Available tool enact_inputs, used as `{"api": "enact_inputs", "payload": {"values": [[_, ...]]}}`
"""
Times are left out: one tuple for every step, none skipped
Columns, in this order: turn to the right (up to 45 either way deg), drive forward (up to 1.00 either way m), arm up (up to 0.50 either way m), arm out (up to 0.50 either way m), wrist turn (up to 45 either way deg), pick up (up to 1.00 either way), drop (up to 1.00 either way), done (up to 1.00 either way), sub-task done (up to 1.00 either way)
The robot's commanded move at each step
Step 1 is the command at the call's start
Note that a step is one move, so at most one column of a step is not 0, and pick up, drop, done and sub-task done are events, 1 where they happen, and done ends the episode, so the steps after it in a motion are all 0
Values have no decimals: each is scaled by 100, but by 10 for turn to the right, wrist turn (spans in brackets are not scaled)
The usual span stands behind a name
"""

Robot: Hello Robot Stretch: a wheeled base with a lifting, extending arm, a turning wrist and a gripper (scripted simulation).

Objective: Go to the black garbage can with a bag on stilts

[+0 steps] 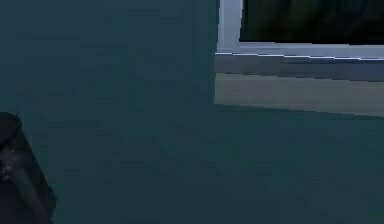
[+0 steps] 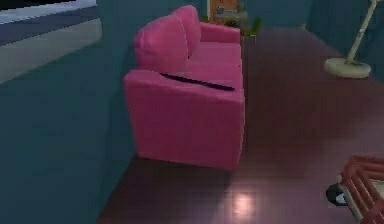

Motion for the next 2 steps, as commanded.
{"api": "enact_inputs", "payload": {"values": [[-450, 0, 0, 0, 0, 0, 0, 0, 0], [0, 0, 0, 0, 0, 0, 0, 100, 0]]}}
